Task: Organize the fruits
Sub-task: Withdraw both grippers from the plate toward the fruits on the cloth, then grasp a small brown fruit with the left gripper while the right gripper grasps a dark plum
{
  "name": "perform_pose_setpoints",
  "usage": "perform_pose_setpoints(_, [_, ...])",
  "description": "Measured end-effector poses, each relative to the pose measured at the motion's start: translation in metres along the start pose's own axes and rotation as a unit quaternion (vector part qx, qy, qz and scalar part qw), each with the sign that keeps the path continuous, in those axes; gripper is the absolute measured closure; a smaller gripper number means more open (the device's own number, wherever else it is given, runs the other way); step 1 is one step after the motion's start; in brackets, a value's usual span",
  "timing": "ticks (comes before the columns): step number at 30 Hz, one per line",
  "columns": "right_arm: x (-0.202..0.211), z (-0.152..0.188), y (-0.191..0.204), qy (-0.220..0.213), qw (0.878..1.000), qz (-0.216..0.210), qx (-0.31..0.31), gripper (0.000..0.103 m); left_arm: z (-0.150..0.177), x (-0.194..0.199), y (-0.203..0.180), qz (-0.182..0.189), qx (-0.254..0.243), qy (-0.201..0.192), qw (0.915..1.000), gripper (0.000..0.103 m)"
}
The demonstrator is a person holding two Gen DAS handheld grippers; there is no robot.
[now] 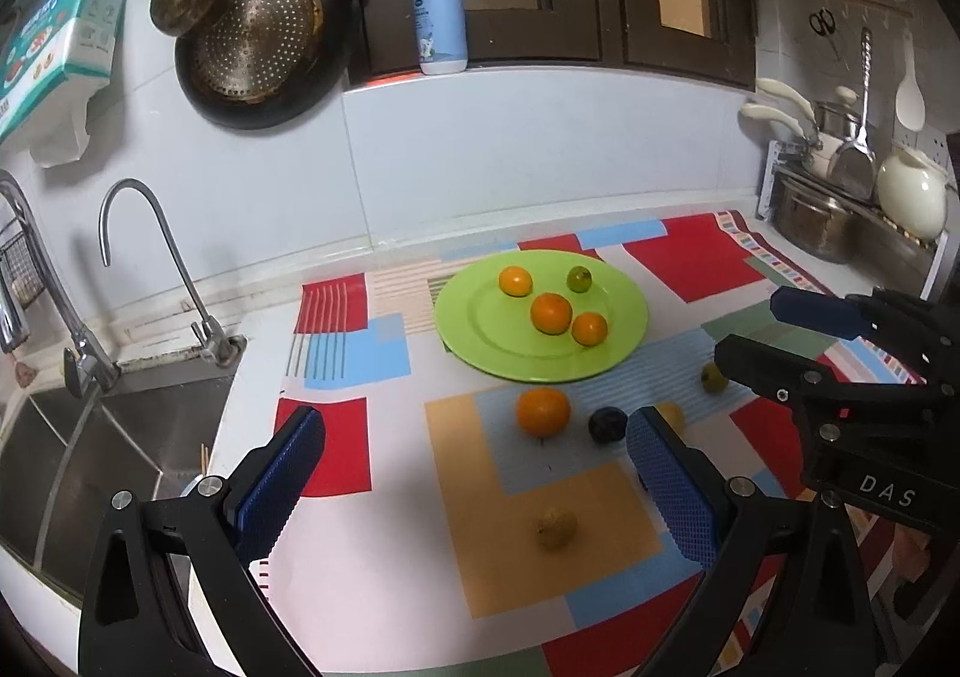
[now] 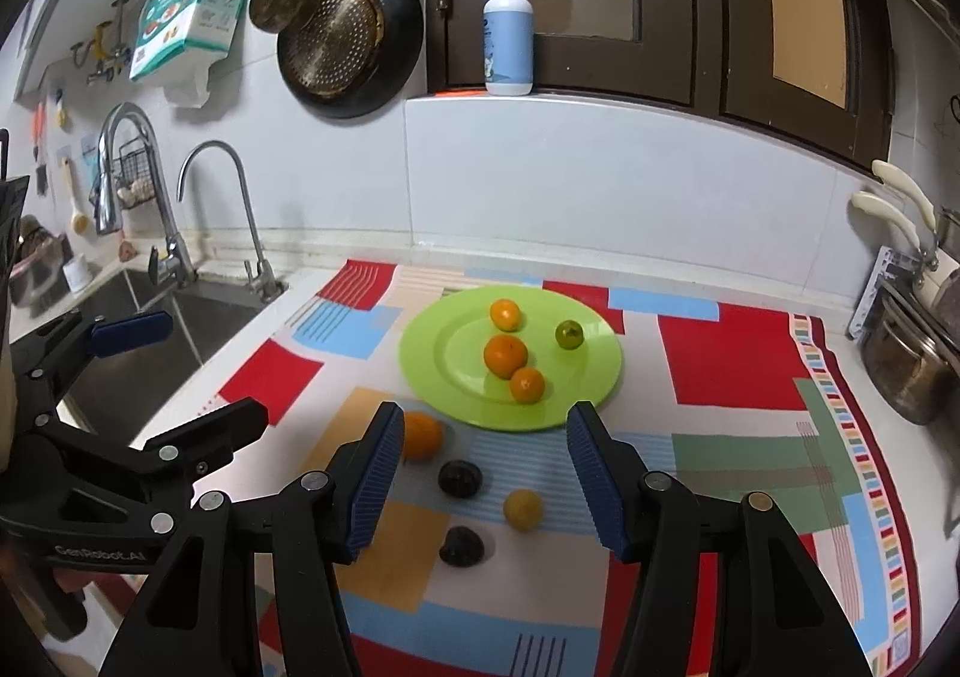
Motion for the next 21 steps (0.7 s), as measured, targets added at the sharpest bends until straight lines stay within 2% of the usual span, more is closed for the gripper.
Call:
perform_pose_setpoints(16, [-0.020,0.044,0.005,0.057,0.997,-0.015,0.043,0.046,0.047,-0.019,-0.018,0.012,-0.044,0.032,0.9985,0.001])
perform_pose_setpoints(21, [-0.032,0.055,0.009,0.075,0.995,-0.025,0.055,0.046,0.059,-0.031,-0.022,0.019,-0.051,0.047,0.9974,0.010])
Point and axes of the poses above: each gripper's, at about its wrist camera, not at the fingertips, and x roughly against the way its jaws point, y to its left, z to its underside, the point moved 7 cm from there along -x, roughly the way its jaws point, and after that the axes turned 3 degrees about x, right-handed, at the moved point
